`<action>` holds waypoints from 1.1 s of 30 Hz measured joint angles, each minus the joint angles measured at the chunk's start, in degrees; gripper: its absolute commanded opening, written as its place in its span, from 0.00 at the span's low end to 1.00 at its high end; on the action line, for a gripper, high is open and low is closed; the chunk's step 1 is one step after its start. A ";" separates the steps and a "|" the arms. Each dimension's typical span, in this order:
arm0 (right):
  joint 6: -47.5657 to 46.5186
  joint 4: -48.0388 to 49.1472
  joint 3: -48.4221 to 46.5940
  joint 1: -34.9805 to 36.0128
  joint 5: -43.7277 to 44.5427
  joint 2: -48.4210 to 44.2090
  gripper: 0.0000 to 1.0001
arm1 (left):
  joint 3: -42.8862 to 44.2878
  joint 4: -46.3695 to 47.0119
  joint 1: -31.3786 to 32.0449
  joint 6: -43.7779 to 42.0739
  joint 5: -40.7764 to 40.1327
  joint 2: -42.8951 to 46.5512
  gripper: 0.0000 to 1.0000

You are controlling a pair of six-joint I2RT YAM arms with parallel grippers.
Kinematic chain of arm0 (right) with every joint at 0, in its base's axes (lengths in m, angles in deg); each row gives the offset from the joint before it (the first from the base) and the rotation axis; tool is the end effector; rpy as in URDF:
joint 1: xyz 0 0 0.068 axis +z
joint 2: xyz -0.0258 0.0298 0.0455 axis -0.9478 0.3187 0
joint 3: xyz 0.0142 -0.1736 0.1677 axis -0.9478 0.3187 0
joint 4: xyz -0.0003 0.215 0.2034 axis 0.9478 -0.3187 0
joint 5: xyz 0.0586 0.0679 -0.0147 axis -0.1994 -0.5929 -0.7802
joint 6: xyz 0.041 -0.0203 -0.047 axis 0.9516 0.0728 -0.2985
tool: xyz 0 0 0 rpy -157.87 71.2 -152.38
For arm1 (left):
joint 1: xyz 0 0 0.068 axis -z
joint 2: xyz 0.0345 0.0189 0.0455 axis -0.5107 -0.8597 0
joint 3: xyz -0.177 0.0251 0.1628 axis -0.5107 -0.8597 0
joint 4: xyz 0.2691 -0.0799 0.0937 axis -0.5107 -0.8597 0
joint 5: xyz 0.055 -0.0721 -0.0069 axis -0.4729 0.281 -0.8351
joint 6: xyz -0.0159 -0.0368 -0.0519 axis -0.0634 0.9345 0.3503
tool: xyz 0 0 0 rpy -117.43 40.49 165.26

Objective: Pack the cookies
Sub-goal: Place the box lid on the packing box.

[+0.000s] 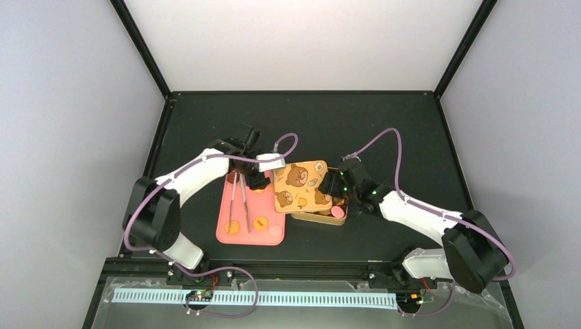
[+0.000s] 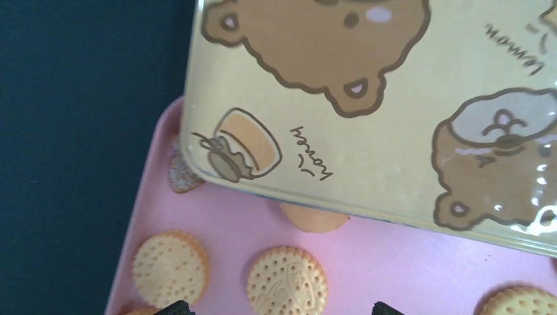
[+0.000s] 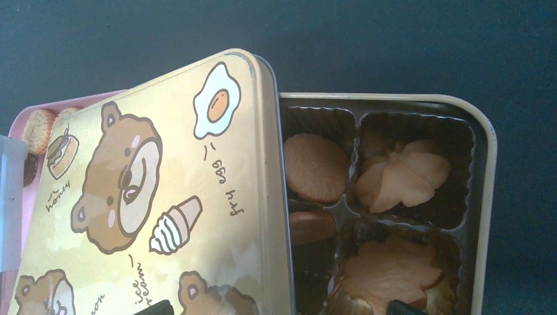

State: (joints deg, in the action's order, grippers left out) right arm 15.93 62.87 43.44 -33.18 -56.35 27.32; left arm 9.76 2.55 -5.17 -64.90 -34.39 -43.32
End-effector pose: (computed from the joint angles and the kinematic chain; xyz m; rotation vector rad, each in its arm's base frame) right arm 0.2385 0.1821 0.1195 0.1630 2.4516 0.5580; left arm 0.3039 -0.1612 0.1613 1.6082 2.0986 -0.2617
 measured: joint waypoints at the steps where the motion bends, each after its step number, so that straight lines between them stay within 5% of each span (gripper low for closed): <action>1: 0.02 -0.02 0.07 0.00 -0.04 -0.13 0.86 | -0.09 0.28 0.02 0.00 -0.39 -1.22 0.71; 13: 1.18 -2.03 1.36 0.00 -0.83 -5.20 0.86 | 1.57 3.98 5.44 0.96 -1.29 -10.14 0.70; 33: 0.81 -5.66 3.21 -0.02 -1.77 -12.61 0.86 | 3.41 6.36 8.31 0.74 -4.57 -12.59 0.70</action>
State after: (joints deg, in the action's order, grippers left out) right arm 16.74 57.21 46.66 -33.20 -58.12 14.71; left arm 13.17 8.91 3.13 -64.16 -38.96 -55.91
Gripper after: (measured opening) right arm 0.864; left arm 0.699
